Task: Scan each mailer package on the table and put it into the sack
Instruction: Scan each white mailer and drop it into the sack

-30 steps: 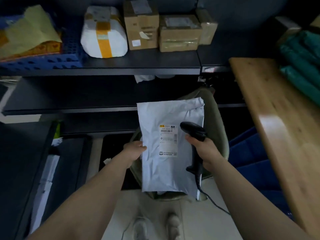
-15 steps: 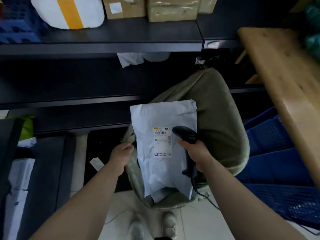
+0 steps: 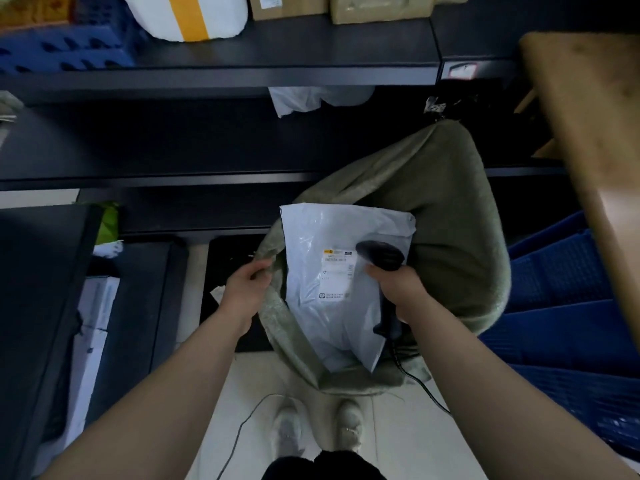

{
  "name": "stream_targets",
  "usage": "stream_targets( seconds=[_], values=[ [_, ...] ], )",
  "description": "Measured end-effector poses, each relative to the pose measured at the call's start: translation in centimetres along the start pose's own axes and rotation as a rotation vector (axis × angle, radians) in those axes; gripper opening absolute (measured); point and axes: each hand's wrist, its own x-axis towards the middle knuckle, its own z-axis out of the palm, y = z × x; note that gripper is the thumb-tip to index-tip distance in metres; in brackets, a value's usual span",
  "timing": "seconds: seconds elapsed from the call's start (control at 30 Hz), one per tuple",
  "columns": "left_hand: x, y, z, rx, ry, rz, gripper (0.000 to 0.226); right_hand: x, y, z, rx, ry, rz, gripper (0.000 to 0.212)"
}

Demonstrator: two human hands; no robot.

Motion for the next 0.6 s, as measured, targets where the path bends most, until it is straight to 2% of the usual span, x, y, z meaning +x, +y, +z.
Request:
stream_targets(
  seconds=[0.07,0.13,0.23,0.37,0.5,0.6],
  values=[
    [-1.0,0.6,-0.2,0.083,-0.019,0.004,0.025,-2.3,-0.7,-1.0,0.003,-0.002,-0.04,0.014],
    [-2.2,1.5,-0.3,0.147,-0.054,0.022,0.03,-4.6,-1.2,-2.2,0.025,-0.006,-0.061,0.015],
    [-5.2,3.5,-0.3,0.267,-0.113,0.083,0.012,-9.1,-1.7,-4.1,0.094,-0.019,-0.085,0.016],
    [-10.6,6.2,0.7,0.514,-0.178,0.31,0.012,-16.5,-1.1,-7.2,0.157,0.001,-0.124,0.01],
    [-17.4,8.6,2.3,0.79,-0.251,0.588,0.032,-24.0,1.0,-11.5,0.125,0.088,-0.168,0.014],
    [-22.8,10.3,4.4,1.05,-0.325,0.83,0.034,-29.2,2.5,-15.6,0.113,0.145,-0.21,0.013]
  ],
)
